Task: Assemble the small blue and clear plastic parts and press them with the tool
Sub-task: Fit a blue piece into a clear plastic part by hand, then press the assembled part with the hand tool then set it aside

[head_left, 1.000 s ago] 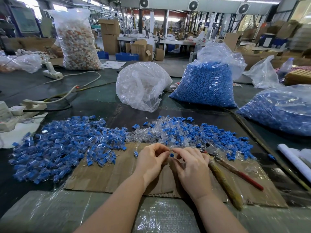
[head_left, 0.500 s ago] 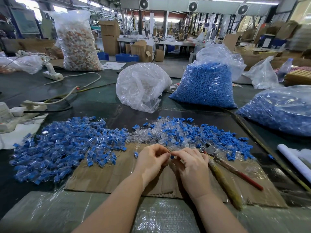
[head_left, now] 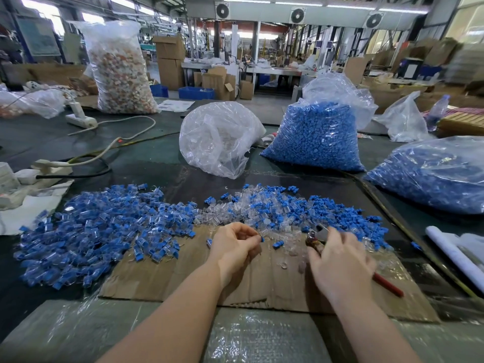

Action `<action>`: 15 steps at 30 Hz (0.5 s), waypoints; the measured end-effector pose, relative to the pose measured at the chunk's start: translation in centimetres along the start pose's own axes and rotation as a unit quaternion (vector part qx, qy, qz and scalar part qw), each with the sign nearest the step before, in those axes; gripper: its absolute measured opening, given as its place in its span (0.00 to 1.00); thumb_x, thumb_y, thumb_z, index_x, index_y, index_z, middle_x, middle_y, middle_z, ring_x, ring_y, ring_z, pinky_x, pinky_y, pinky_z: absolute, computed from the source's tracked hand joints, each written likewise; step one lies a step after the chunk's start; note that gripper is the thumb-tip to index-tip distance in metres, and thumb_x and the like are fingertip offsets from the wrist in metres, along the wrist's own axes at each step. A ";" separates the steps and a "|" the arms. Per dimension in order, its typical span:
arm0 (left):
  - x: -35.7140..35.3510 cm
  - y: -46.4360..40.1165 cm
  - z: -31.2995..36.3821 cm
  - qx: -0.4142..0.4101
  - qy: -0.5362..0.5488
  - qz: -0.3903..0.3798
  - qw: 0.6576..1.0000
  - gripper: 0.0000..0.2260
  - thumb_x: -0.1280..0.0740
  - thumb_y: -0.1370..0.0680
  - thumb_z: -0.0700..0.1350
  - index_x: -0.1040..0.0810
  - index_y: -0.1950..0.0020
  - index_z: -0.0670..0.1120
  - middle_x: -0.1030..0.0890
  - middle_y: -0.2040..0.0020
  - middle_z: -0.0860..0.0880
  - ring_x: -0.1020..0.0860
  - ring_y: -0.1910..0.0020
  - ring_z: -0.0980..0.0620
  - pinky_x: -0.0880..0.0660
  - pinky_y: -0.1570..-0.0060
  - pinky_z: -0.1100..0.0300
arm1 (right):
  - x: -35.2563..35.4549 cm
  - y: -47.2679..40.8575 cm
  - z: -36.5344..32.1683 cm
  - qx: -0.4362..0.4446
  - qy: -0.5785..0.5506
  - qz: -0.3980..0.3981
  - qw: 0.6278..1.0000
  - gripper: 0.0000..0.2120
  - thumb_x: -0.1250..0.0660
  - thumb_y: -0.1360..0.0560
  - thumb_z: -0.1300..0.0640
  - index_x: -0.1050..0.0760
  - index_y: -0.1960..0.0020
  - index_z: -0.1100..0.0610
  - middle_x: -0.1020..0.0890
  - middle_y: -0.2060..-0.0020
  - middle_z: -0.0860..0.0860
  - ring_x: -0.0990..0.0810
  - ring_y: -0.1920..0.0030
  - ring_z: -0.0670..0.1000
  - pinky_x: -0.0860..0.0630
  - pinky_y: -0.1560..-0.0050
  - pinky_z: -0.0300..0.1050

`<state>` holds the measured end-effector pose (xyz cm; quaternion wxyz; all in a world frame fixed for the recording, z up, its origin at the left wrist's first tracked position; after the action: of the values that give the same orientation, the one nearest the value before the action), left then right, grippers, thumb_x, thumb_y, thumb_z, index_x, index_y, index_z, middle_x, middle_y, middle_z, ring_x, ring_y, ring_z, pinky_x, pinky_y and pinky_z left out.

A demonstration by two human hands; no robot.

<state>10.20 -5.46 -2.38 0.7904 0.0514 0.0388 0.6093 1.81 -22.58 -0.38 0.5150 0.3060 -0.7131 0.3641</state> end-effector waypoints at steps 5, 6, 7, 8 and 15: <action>0.1 -0.2 0.1 0.041 0.036 0.003 0.998 0.02 0.32 0.25 0.34 0.23 0.53 0.38 0.22 0.68 0.44 0.25 0.76 0.56 0.31 0.78 0.66 | 0.3 0.4 3.4 -0.088 0.112 -0.141 0.980 0.33 0.47 0.27 0.30 0.37 0.32 0.52 0.33 0.32 0.54 0.34 0.33 0.56 0.38 0.34 0.60; 0.2 -0.3 0.1 0.048 0.039 0.001 0.998 0.02 0.32 0.25 0.35 0.23 0.53 0.39 0.21 0.69 0.45 0.25 0.76 0.56 0.30 0.78 0.66 | 0.4 0.5 3.4 -0.082 0.117 -0.140 0.980 0.32 0.46 0.27 0.31 0.37 0.32 0.52 0.33 0.33 0.54 0.33 0.33 0.56 0.37 0.34 0.59; 0.3 -0.4 0.1 0.055 0.040 0.000 0.998 0.02 0.32 0.25 0.35 0.23 0.53 0.39 0.21 0.70 0.46 0.25 0.76 0.56 0.30 0.78 0.65 | 0.5 0.5 3.2 -0.069 0.119 -0.131 0.982 0.29 0.46 0.26 0.33 0.35 0.34 0.52 0.32 0.34 0.54 0.32 0.34 0.56 0.35 0.35 0.58; 0.3 -0.5 0.1 0.061 0.045 -0.001 0.997 0.03 0.32 0.25 0.35 0.23 0.53 0.39 0.21 0.71 0.47 0.25 0.76 0.55 0.30 0.77 0.65 | 0.6 0.6 2.9 -0.055 0.118 -0.118 0.984 0.25 0.46 0.24 0.36 0.33 0.36 0.52 0.31 0.35 0.54 0.31 0.36 0.56 0.33 0.37 0.56; 0.3 -0.7 0.1 0.108 0.121 -0.010 0.987 0.02 0.32 0.26 0.34 0.23 0.54 0.39 0.21 0.73 0.47 0.25 0.77 0.53 0.27 0.78 0.64 | 2.3 0.2 0.2 0.053 0.000 -0.096 0.994 0.17 0.50 0.20 0.43 0.32 0.47 0.55 0.25 0.49 0.52 0.27 0.49 0.52 0.28 0.47 0.46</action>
<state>10.95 -5.31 -2.35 0.7755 0.0616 0.2000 0.5957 0.91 -22.79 1.73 0.5304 0.3999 -0.6605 0.3501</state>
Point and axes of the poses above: each hand's wrist, its own y-axis away from the middle knuckle, its own x-axis out of the back of the hand, z = x × y, the point moved 4 cm from there along -y, towards the middle knuckle
